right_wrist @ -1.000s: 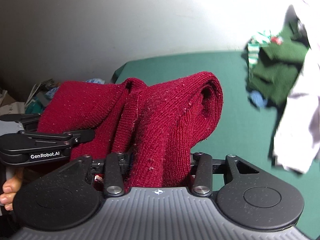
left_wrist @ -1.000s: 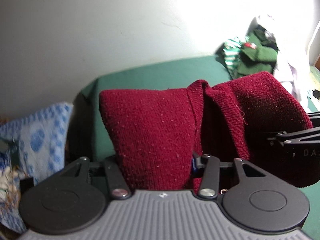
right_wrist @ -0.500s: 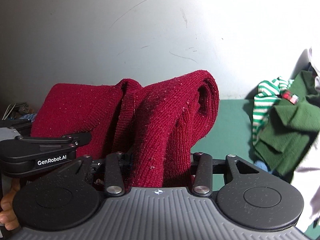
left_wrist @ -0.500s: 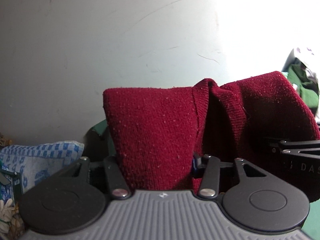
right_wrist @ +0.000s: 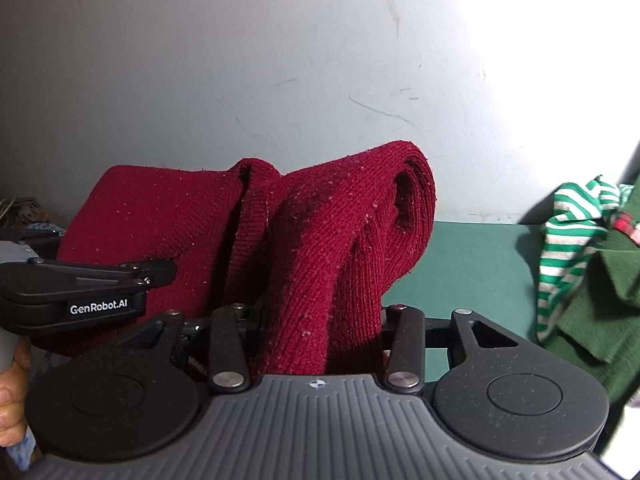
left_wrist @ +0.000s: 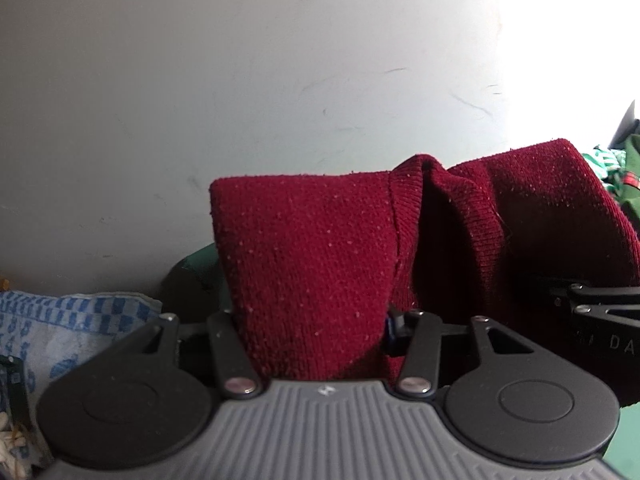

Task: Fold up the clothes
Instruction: 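Lift the folded red sweater with both grippers and carry it toward the wall, then lower the red sweater onto the table edge by the wall with both grippers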

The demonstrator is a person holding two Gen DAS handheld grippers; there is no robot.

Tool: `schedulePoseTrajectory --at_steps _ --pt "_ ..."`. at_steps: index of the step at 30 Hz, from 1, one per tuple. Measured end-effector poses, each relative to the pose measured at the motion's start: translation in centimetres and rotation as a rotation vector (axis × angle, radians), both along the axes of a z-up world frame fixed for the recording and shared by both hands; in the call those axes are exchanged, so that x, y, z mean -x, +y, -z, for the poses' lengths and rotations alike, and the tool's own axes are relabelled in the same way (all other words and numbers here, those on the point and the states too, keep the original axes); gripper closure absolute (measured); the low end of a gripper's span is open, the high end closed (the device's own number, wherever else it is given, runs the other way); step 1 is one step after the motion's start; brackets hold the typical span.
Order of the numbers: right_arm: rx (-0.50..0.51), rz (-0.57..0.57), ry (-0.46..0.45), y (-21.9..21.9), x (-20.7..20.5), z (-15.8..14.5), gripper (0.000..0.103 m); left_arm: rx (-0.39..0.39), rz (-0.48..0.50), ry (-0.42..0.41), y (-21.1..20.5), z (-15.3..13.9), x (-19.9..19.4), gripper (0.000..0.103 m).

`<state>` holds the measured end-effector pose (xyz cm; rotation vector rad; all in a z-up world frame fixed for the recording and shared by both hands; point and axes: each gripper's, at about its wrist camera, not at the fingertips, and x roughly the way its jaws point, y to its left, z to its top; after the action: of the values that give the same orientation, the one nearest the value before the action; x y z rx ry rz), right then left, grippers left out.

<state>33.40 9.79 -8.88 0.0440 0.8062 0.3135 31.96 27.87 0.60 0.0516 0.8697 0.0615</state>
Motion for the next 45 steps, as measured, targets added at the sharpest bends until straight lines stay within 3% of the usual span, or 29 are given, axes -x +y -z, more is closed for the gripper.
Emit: schedulePoseTrajectory --at_steps 13,19,21,23,28,32,34,37,39,42,45 --pt "-0.015 0.0 0.035 1.2 -3.5 3.6 0.058 0.054 -0.014 0.045 3.0 4.1 -4.5 0.05" --pt "-0.011 0.005 0.044 1.2 -3.7 4.8 0.058 0.069 -0.002 0.054 3.6 5.6 -5.2 0.043" --pt "-0.016 0.007 0.047 1.1 -3.7 5.0 0.057 0.073 -0.002 0.055 4.1 5.9 -5.3 0.036" --pt "-0.019 0.005 0.052 1.0 -3.8 5.2 0.053 0.075 0.003 0.062 4.5 6.2 -5.4 0.033" --pt "-0.031 0.015 0.053 0.5 -3.5 4.4 0.047 0.108 0.027 0.033 5.9 5.1 -4.0 0.032" --pt "-0.047 0.034 0.018 -0.9 -3.0 3.3 0.043 0.129 0.046 -0.025 7.4 3.0 -1.8 0.014" --pt "-0.066 0.053 -0.026 -1.6 -2.2 2.3 0.042 0.112 0.06 -0.068 8.2 1.9 -0.6 0.014" --pt "-0.069 0.075 -0.101 -2.6 -1.1 0.7 0.043 0.073 0.075 -0.121 7.9 -0.2 1.2 0.022" --pt "-0.05 0.069 -0.136 -2.4 -0.6 0.2 0.052 0.067 0.079 -0.146 7.7 -0.7 1.5 0.037" --pt "-0.027 0.038 -0.144 -1.5 -0.2 -0.1 0.072 0.075 0.091 -0.125 7.0 0.0 0.5 0.053" --pt "-0.012 0.001 -0.144 -1.1 0.3 0.2 0.073 0.08 0.094 -0.06 6.3 2.8 -0.3 0.053"
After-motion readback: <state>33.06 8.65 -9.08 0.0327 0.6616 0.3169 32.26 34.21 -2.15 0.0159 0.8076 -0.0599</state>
